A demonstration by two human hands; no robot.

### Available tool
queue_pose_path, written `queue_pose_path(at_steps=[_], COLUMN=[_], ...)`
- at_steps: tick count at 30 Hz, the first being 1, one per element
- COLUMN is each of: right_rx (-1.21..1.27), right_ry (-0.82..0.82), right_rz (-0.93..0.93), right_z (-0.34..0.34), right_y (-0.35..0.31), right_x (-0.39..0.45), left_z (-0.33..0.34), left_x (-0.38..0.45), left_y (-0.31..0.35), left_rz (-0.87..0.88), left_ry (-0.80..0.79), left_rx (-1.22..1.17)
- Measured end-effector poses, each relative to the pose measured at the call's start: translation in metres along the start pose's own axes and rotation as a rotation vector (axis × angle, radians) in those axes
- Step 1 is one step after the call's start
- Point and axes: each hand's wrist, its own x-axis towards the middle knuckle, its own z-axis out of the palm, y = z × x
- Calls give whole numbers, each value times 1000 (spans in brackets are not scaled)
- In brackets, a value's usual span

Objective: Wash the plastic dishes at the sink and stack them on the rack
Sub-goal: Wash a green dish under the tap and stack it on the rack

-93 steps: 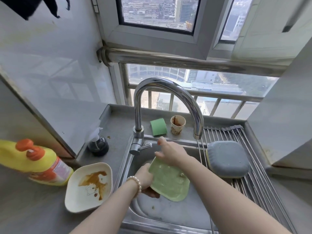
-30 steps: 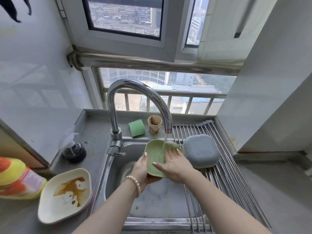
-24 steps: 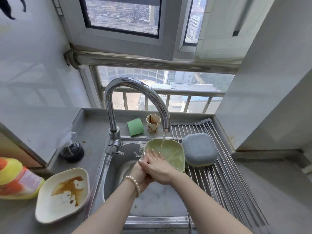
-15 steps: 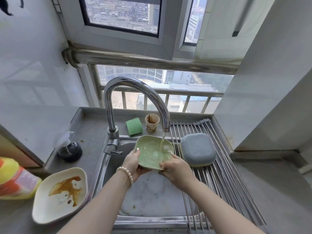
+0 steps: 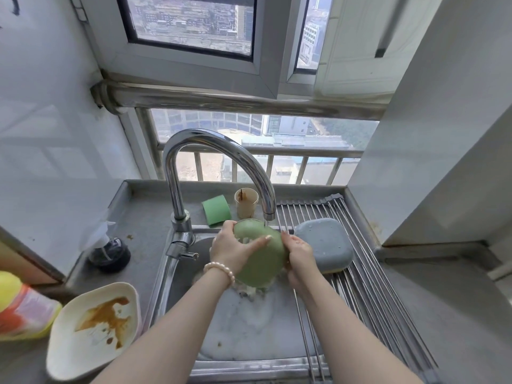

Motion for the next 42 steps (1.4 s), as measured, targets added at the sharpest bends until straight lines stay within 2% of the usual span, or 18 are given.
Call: queue_pose_path(at_steps=[2, 5, 10, 12, 15, 18, 20, 23, 26, 29, 31, 33, 35, 38, 42], right_rx=[-88, -418, -972, -1154, -1431, -1524, -1571, -1598, -1610, -1585, -1410, -1153, -976, -874, -801], right_ry=[97, 253, 271, 209, -20, -233, -261, -125, -140, -85, -57, -6, 78, 165, 200], right_rz=[-20, -146, -411, -521, -714, -999, -1137, -910, -435, -299, -192, -78, -45, -56, 4], right_z=[6, 23, 50, 59, 63, 44, 26, 19, 30, 37, 33, 27, 19, 12, 15], right_y=[-5, -10, 2, 14, 34, 50, 53, 34, 6, -12, -14, -12, -10, -8, -9], right_x=[12, 21, 5, -2, -17, -28, -27, -29, -15, -5, 0, 7, 15, 23, 21], left_z=[4, 7, 6, 6, 1, -2, -3, 0, 8, 10, 6, 5, 6, 21, 43], left_x=[-2, -9, -6, -3, 3, 18, 21, 18, 9, 9, 8, 7, -2, -19, -32], left_y=[3, 10, 9, 6, -5, -32, -38, -35, -32, -29, -27, -23, -15, -10, 2], left_rz=[45, 4, -110, -189, -382, -606, -676, -676, -661, -669, -650, -568, -419, -141, 115], left_ry=[60, 132, 234, 266, 298, 333, 297, 233, 196, 165, 146, 145, 119, 55, -6], left_rx=[136, 177, -124, -247, -422, -570, -632, -634, -658, -737, -674, -477, -151, 285, 616])
